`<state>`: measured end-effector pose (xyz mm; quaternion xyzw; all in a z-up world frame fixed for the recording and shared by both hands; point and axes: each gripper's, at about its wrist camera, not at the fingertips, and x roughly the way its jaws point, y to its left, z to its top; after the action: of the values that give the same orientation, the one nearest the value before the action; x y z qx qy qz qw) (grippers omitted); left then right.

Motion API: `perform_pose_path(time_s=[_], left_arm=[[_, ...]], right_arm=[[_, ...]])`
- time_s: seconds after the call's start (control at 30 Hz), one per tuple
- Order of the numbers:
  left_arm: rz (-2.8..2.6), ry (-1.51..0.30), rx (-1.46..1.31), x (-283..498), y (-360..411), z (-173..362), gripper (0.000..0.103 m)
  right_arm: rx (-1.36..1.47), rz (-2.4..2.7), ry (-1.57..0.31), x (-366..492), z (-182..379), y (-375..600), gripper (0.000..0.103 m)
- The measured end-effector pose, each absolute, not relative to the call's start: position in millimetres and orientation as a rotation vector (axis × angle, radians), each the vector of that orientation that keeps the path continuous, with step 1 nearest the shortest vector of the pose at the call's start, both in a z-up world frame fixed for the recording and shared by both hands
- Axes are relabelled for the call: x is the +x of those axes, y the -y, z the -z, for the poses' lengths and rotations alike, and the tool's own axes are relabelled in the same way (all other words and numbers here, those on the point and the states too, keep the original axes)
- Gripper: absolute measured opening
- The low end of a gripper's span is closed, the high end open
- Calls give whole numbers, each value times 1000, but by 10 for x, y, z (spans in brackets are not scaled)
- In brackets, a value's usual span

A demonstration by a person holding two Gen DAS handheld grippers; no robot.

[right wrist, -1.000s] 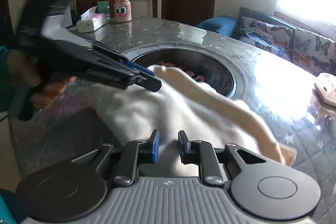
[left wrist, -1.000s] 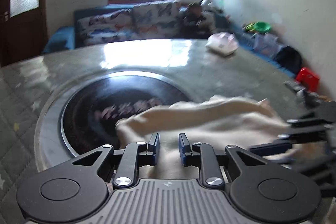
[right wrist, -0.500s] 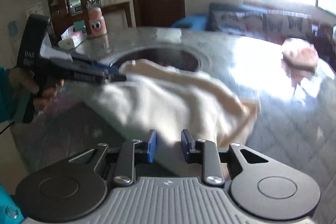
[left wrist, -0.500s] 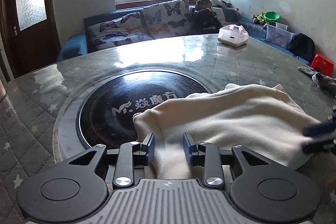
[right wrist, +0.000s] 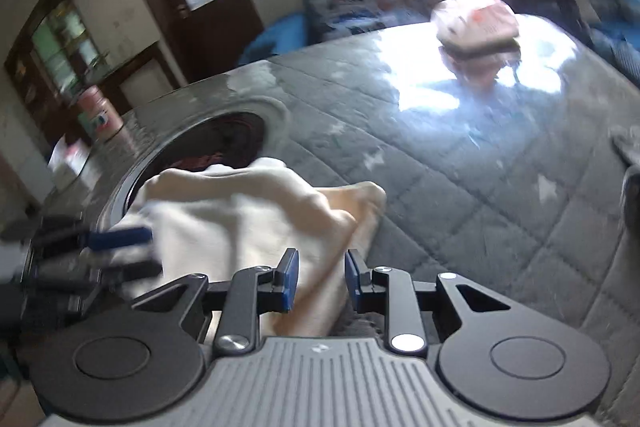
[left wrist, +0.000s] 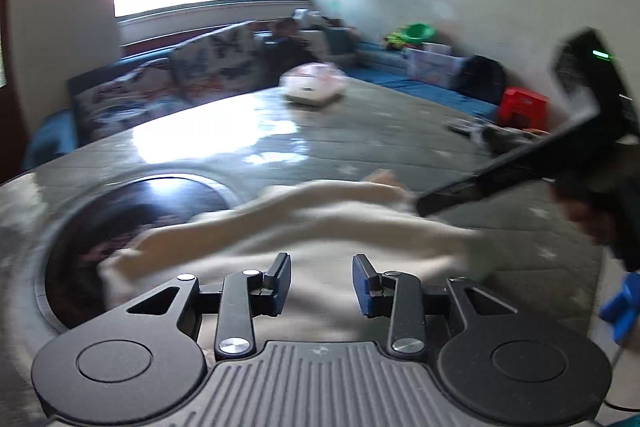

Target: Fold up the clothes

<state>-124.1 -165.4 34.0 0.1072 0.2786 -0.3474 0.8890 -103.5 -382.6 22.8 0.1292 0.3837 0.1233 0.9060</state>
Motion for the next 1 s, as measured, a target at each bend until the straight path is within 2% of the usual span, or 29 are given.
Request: perform_pose_path(time_s=[0.1,0.23,0.67,0.77,1.0], left_arm=[[800,-572,241,-1329,1865,-318,37],[877,-557,268,-1399,2081,-303,37],[936,-564,284,-1458,2230,-245,39],[940,-564,286,-1472,2237,-243,39],[972,-570,294,-1469,2288,-217,43]], right_arm=[[258,-254,-765,-973,-227,3855,23],[222,-242,-733,-910,-239,3871,15],[207,-262,-755,-826,-162,3823,15],[141,-254,-732,-840,-179,3742,4],[-41,-215,-638,-894,-372,3561,3]])
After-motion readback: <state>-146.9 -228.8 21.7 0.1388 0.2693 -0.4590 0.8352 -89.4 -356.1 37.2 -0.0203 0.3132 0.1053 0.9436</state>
